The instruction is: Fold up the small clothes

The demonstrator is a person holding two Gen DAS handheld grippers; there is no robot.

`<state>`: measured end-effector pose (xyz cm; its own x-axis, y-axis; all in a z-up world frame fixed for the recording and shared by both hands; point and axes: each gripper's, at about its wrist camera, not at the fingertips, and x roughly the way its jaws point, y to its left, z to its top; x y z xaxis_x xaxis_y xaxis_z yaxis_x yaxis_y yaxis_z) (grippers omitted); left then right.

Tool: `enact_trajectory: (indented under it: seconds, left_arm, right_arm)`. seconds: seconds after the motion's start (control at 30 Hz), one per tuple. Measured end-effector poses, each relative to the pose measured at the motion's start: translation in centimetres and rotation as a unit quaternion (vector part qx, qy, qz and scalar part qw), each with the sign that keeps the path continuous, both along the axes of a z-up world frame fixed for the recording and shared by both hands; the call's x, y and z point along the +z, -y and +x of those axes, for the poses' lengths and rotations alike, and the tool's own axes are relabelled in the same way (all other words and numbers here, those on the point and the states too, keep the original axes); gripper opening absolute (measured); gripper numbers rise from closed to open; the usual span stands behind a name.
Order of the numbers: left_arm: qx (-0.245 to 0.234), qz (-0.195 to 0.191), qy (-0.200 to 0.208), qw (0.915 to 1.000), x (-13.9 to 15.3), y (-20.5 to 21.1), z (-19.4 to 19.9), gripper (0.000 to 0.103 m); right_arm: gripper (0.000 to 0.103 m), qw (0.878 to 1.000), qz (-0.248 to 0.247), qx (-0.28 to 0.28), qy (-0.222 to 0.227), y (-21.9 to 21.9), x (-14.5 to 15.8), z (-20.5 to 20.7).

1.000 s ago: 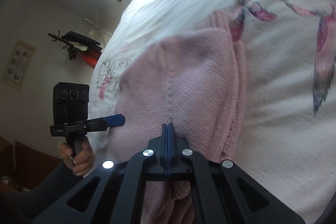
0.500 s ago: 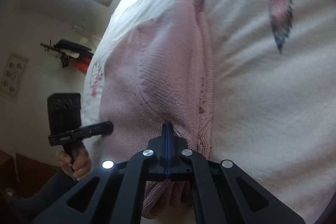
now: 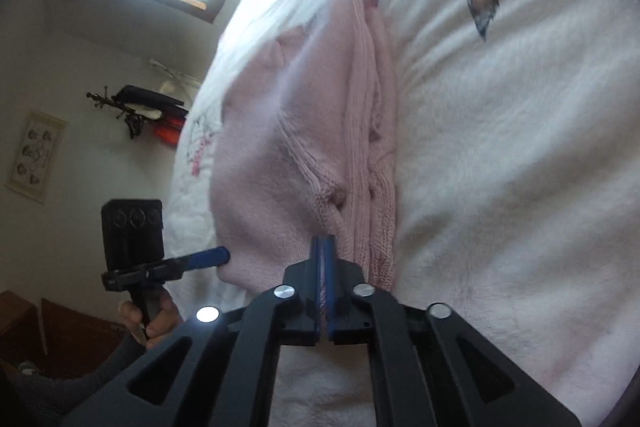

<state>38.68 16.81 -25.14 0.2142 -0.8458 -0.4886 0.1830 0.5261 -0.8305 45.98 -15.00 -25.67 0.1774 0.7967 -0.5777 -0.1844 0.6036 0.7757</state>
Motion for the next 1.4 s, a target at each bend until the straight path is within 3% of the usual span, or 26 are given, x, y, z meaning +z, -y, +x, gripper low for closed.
enact_trajectory:
  seconds: [0.03,0.07,0.13,0.23,0.33,0.47,0.6,0.7,0.83,0.9,0.93,0.97,1.0,1.17,1.4]
  left_arm:
    - [0.016,-0.018,0.016,0.9996,1.0,-1.2,-0.8,0.093]
    - [0.037,-0.032,0.029,0.9984,1.6,-2.7,-1.6,0.095]
    - [0.082,-0.032,0.019,0.9959,1.1,-5.8,-2.2,0.096]
    - [0.118,-0.028,-0.041,0.9917,-2.3,-8.9,-1.5,0.096]
    - [0.108,-0.031,-0.081,0.9903,-5.0,-9.2,-0.2,0.096]
    - [0.057,-0.041,-0.097,0.9928,-7.0,-6.9,2.0,0.096]
    - [0.023,-0.080,-0.092,0.9922,-7.8,-4.8,3.8,0.096]
    - [0.010,-0.097,-0.098,0.9905,-8.6,-3.3,4.7,0.096]
    - [0.016,-0.090,-0.097,0.9910,-8.8,-2.4,5.0,0.097]
    - [0.032,-0.072,-0.110,0.9908,-8.8,-2.1,5.3,0.085]
    - [0.035,-0.050,-0.120,0.9909,-8.7,-1.9,5.4,0.062]
    - [0.036,-0.030,-0.134,0.9899,-8.9,-1.8,5.5,0.059]
    - [0.040,-0.031,-0.143,0.9884,-9.0,-2.0,5.5,0.054]
    - [0.048,-0.001,-0.135,0.9897,-6.1,-2.9,4.5,0.042]
    - [0.045,0.014,-0.100,0.9939,-0.3,-7.2,-0.9,0.042]
  right_arm:
    - [0.032,1.000,0.016,-0.008,-0.002,0.8,0.8,0.6]
    - [0.062,0.999,0.025,-0.020,-0.005,1.6,1.3,1.3]
    - [0.092,0.999,0.029,-0.039,-0.012,3.2,1.6,3.2]
    - [0.092,0.996,0.060,-0.029,-0.052,2.9,0.6,7.0]
    - [0.093,0.996,0.045,-0.006,-0.073,0.5,-0.7,10.6]
    - [0.093,0.995,0.002,0.033,-0.090,-3.4,-2.8,13.5]
    - [0.095,0.994,-0.009,0.056,-0.088,-6.3,-3.4,15.0]
    - [0.096,0.994,-0.011,0.065,-0.087,-7.0,-3.9,15.6]
    - [0.097,0.994,-0.024,0.071,-0.082,-7.9,-4.2,16.1]
    - [0.090,0.994,-0.036,0.066,-0.076,-8.3,-4.1,15.9]
    - [0.072,0.994,-0.040,0.066,-0.075,-8.7,-4.0,15.9]
    - [0.059,0.994,-0.033,0.064,-0.080,-8.9,-4.1,15.7]
    - [0.058,0.995,-0.037,0.057,-0.074,-9.1,-3.8,15.4]
    - [0.050,0.998,-0.032,0.035,-0.047,-9.2,-1.2,13.5]
    - [0.049,0.999,0.019,0.045,-0.023,-11.3,3.2,8.0]
